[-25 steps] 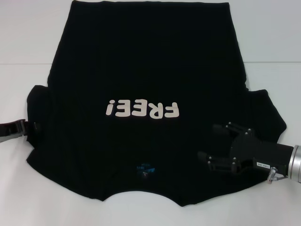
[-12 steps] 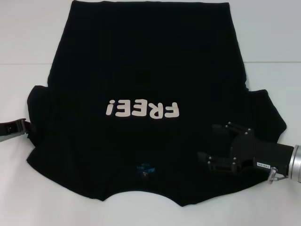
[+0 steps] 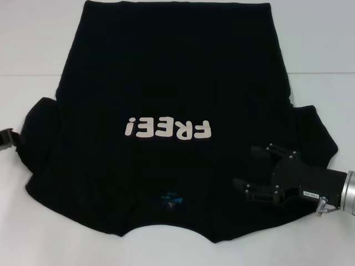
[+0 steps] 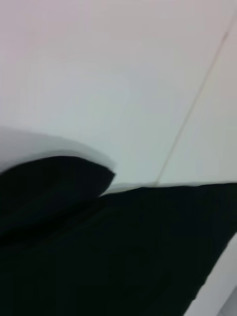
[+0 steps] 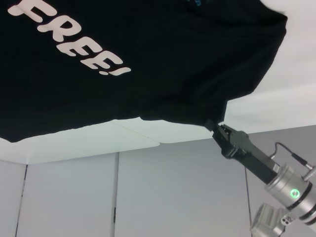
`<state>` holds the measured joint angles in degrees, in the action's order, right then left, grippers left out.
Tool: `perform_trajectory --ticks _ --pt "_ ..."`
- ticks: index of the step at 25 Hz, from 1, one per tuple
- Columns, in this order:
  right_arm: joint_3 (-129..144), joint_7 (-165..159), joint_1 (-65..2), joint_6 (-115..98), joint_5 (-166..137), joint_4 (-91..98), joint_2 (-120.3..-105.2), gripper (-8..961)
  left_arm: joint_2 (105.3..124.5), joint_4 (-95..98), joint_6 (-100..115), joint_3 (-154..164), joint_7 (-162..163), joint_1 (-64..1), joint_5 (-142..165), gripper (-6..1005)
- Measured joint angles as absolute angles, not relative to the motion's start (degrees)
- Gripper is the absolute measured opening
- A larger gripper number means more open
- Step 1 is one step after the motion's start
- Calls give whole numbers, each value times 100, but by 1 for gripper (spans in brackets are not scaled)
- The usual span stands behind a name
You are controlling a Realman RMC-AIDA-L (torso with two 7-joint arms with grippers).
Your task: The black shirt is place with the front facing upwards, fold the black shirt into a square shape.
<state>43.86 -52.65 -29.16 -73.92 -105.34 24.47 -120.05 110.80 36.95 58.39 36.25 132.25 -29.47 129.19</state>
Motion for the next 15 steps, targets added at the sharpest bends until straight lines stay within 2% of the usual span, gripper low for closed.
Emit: perform_trajectory --ticks 15 --pt "4386 -5264 -2891 -7392 -10532 2435 -12005 945 10864 4201 6334 3622 13567 -3078 12919 4"
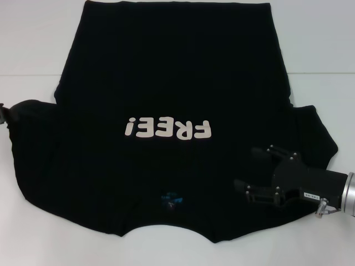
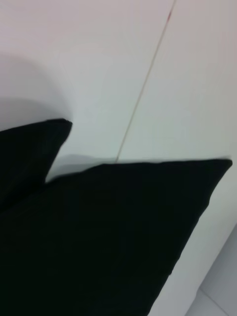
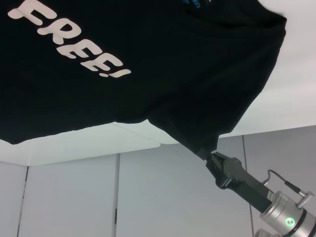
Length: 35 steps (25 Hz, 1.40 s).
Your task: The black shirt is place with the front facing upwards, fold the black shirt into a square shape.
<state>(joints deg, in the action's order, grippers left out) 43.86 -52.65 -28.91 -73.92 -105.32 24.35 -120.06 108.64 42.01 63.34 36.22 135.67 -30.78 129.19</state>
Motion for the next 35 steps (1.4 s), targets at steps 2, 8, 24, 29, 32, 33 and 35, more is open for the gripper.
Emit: perform_trajectory --ticks 2,8,24,29,32,33,35 --pt "4385 -5265 -2891 -7392 -10536 2434 -12006 945 10868 4251 6377 3624 13606 -3099 12919 4" --pt "4386 -5264 -2891 -7393 -10544 2434 -12005 945 10883 4432 6484 3650 13760 -3139 12919 5" --pt "4386 -5264 -2889 -7410 -10547 2434 -12015 945 11241 4895 7003 3649 13944 -3348 12864 7" --pt "4385 -5264 -2891 -7410 -10547 2433 -12014 944 11619 5056 7043 3725 13893 -3558 12878 7" --pt "4385 -5264 -2888 -7410 -10547 2418 -12015 944 11754 4924 6984 3873 13795 -3664 12890 8" --pt "4386 -5264 -2887 -7410 -10546 2409 -12014 944 11785 4887 6970 3888 13725 -3678 12883 8" --pt "4386 -5264 -2883 -7409 -10546 2390 -12015 944 11904 4803 6919 3872 13475 -3680 12789 36"
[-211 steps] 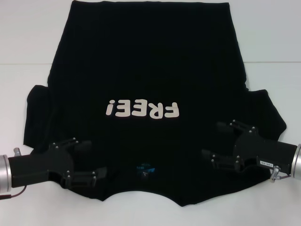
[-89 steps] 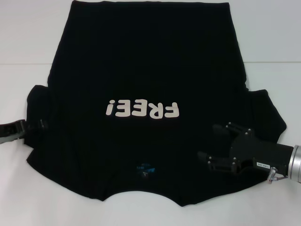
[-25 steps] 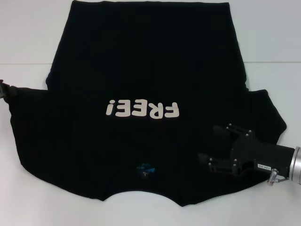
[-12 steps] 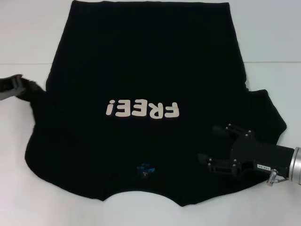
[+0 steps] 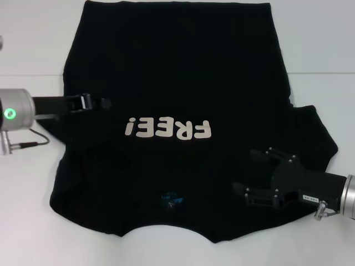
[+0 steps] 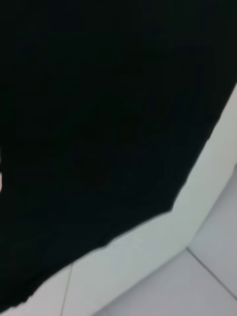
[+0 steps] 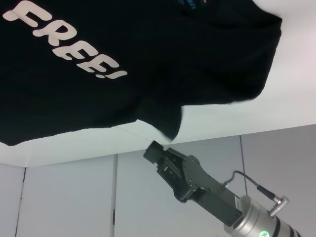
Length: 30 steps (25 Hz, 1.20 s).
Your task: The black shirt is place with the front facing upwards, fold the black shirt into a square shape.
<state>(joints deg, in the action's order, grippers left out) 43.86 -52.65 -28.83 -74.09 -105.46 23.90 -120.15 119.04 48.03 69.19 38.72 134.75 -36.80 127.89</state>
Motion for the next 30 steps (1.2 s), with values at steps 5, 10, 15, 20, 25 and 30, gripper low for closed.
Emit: perform_trajectory --ticks 5,10,15,20,25,30 --pt "4386 -5264 -2885 -7401 -10546 2371 -12014 944 12079 4683 6884 3836 12892 -3528 12283 181" --pt "4386 -5265 -2883 -7406 -10546 2362 -12014 944 11914 4589 6949 3833 13164 -3357 12251 351" --pt "4386 -5264 -2875 -7400 -10546 2355 -12014 944 11544 4135 7024 3490 13686 -3137 12024 685" --pt "4386 -5265 -2874 -7387 -10546 2355 -12014 944 11195 3221 7003 3034 13949 -3088 11908 839" --pt "4386 -5265 -2879 -7381 -10546 2355 -12014 944 11194 2975 6912 2976 14017 -3109 11940 888" --pt "4386 -5264 -2874 -7376 -10546 2321 -12014 945 11254 2932 6584 2993 14082 -3110 11948 938"
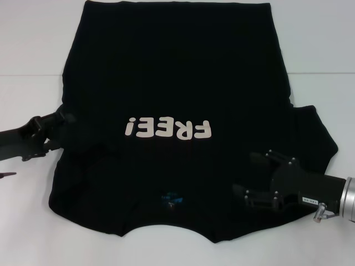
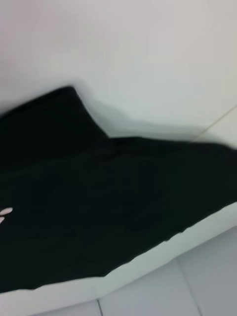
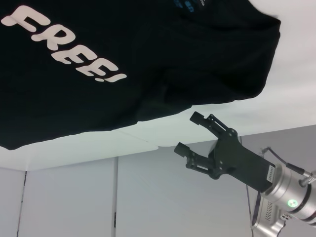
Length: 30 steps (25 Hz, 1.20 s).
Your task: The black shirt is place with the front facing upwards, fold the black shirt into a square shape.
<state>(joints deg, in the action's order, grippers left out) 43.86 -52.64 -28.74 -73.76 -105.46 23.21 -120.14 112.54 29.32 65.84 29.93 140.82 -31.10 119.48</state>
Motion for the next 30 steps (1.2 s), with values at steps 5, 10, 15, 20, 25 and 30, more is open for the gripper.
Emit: perform_trajectory --ticks 5,10,15,20,25,30 --pt "4385 -5264 -2873 -7373 -10546 2291 -12014 945 11264 2820 6388 3015 14084 -3131 11964 939" --pt "4386 -5264 -2874 -7373 -10546 2291 -12014 945 11279 2734 6131 3019 14084 -3138 11996 938" --pt "4386 -5264 -2873 -7373 -10546 2291 -12014 945 11334 2716 6041 3017 14073 -3174 11997 938" --pt "4386 -5264 -2873 -7374 -10546 2294 -12014 945 11354 2715 5990 3014 14072 -3209 11997 939" --pt "4386 -5265 -2873 -7374 -10546 2294 -12015 945 11379 2650 5908 3017 14061 -3277 12009 939" --pt "4386 -5265 -2866 -7374 -10547 2294 -12014 945 11406 2636 5830 3023 14059 -3295 12041 939"
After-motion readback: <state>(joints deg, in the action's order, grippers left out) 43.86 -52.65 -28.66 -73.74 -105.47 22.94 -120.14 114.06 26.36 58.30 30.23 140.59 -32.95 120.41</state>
